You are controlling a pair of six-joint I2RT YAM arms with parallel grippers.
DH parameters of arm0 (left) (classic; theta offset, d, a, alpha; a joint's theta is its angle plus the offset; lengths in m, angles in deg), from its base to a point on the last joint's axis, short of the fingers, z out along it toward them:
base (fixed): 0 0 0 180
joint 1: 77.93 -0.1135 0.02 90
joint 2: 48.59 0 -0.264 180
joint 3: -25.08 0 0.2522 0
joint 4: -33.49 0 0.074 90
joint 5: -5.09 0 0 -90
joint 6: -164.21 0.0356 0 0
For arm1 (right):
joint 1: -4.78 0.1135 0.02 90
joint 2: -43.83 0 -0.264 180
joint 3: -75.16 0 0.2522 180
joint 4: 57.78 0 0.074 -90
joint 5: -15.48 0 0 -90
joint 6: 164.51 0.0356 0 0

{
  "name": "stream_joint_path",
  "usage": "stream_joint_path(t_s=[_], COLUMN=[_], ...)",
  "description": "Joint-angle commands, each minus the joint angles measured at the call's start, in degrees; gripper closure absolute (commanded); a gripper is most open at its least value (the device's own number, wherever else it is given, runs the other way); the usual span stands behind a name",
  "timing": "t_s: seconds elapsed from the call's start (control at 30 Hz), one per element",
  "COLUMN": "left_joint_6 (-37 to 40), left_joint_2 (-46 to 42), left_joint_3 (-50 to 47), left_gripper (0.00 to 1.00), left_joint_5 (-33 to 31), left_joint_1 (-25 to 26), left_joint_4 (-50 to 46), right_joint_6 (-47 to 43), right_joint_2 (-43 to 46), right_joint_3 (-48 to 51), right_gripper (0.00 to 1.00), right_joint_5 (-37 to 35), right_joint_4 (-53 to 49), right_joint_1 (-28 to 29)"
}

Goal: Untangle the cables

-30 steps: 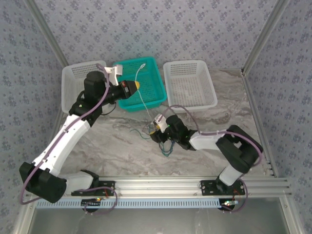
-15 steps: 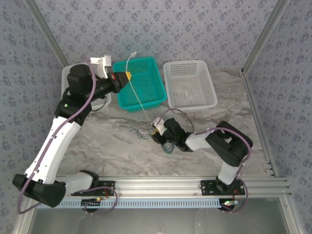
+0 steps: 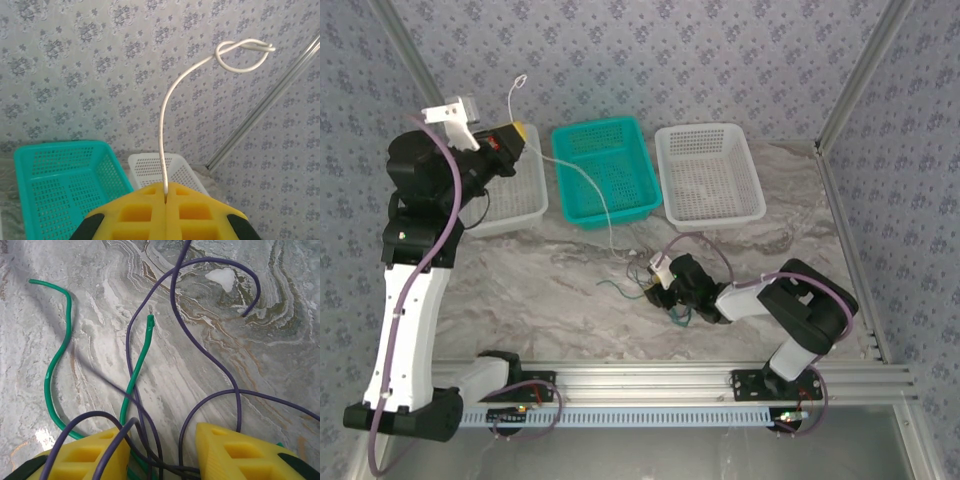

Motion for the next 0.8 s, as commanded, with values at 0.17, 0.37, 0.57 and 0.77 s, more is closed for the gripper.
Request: stream_joint_path(t_s=[0.17,0.37,0.57,0.77], left_joint_6=[2.48,3.54,3.02,2.47], left_joint_2=[-0.4,1.84,6.02,11.0], left_joint_3=[4.59,9.85,17.0,23.32], left_gripper=[1.0,1.0,1.0,1.0], left_joint_5=[-0.08,-0.99,-1.2,-3.34], left_joint_1=[-3.39,-5.52,-8.29,-9.95], left_joint_4=[-2.45,-2.17,-0.5,-1.09], right_joint_6=[0.8,0.1,0.74,1.86], right_joint_2=[3.63,7.69,6.08,5.82], right_joint_3=[2.41,2.84,5.19,5.62], right_gripper=[0.5,0.55,0.79,0.78], right_joint_5=[-1.75,-0.48,-0.73,-1.02], right_joint_4=[-7.97,-10.28,-8.05,-6.68], right_joint_1=[-0.65,-0.63,-1.99,-1.99])
